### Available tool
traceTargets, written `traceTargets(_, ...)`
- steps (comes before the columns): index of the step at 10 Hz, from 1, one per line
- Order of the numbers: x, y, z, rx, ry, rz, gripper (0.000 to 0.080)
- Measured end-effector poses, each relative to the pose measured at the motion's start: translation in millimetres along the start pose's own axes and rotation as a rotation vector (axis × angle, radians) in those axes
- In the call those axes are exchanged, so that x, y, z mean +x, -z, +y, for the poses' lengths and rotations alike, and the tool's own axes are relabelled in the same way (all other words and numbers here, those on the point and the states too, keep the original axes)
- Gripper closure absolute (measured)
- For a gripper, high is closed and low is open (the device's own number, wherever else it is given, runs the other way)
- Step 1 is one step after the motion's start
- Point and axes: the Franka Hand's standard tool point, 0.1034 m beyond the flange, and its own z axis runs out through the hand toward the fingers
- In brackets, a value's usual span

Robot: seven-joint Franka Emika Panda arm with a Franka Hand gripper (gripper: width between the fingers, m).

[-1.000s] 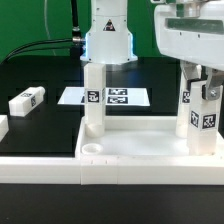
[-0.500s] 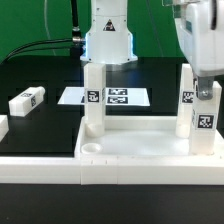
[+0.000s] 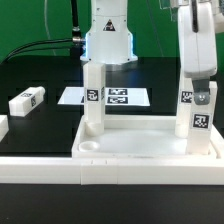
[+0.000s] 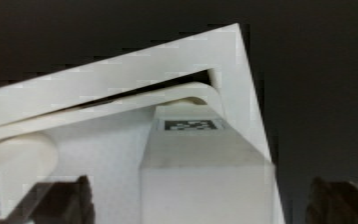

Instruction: Assemble desk

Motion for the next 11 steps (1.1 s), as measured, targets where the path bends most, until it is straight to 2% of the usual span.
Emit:
traceTargets(1,-0.1,-0.2,0.1,0.001,0.058,0.000,0.0160)
traceTargets(5,1.0,-0.3,0.2,-0.004,0.391,0.003,0.0151)
traceTargets(7,3.0,2.7,-2.4,-0.040,0.616,0.018,0.0151)
traceTargets(8,3.0,4.4,-6.6,-0.040,0.743,0.028,0.0151)
traceTargets(11,0.4,9.7,-12.3,-0.068,1.062,0.042,0.0151)
